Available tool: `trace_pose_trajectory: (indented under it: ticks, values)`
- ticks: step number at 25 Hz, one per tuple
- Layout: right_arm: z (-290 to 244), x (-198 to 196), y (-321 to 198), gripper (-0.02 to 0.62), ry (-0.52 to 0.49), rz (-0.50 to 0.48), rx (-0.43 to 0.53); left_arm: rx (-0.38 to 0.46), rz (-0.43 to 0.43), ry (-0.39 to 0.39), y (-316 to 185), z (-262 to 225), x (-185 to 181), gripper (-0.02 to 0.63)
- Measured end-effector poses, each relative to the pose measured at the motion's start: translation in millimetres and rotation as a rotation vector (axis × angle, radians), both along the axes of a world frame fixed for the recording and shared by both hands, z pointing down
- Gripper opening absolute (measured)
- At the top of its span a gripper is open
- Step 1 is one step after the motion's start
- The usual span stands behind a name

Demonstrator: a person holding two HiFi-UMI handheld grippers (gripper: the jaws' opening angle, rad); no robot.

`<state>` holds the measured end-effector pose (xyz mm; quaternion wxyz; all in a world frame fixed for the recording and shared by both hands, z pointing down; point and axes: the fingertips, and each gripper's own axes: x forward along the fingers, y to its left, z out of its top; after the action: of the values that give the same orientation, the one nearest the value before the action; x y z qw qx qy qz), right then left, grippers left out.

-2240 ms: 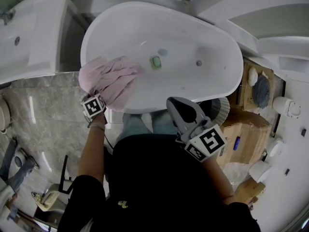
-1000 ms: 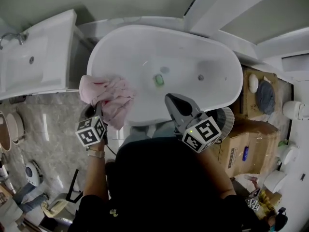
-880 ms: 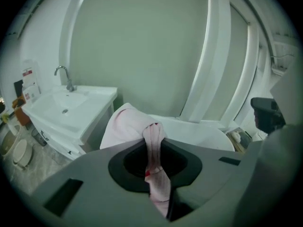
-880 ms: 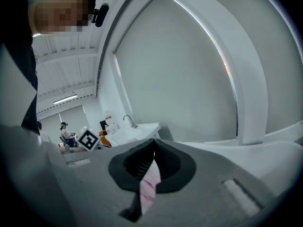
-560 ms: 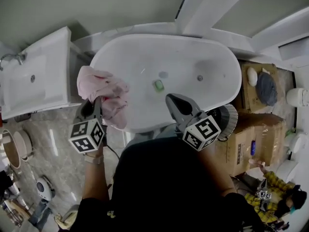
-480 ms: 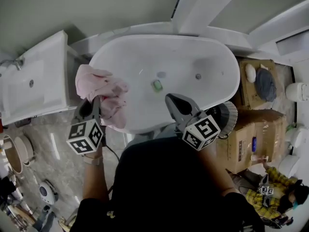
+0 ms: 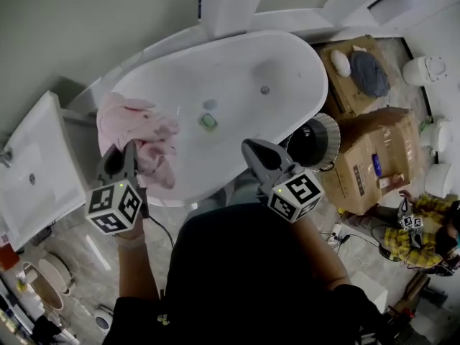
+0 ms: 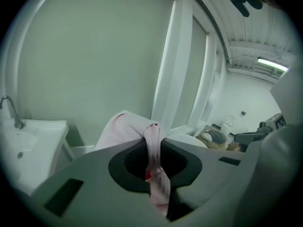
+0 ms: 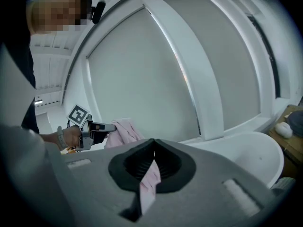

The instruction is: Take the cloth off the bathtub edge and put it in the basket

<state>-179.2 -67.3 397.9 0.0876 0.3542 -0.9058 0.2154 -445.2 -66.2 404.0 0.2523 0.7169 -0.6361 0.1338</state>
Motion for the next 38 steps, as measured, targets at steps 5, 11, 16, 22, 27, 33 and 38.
trace_pose_trajectory:
  ticks: [5,11,16,22,27,33,38]
  values:
    - [-6,57,8,-0.003,-0.002,0.091,0.007,0.010,0.078,0.007,-16,-6,53,0.060]
    - [-12,142,24,-0.003,-0.017,0.180,0.013,0.027,0.151,0.003,-24,-21,135,0.058]
    - [-13,226,38,-0.003,-0.036,0.250,0.014,0.039,0.217,-0.008,-29,-33,217,0.058]
    - [-7,327,52,-0.003,-0.053,0.339,0.013,0.031,0.308,-0.004,-34,-34,329,0.058]
    - [-4,404,72,-0.003,-0.069,0.420,0.015,0.077,0.412,0.008,-36,-54,424,0.058]
    - [-5,481,91,-0.003,-0.077,0.515,0.020,0.135,0.561,0.029,-43,-82,538,0.057]
    - [-7,525,101,-0.003,-0.081,0.612,0.026,0.165,0.698,0.052,-50,-97,618,0.057]
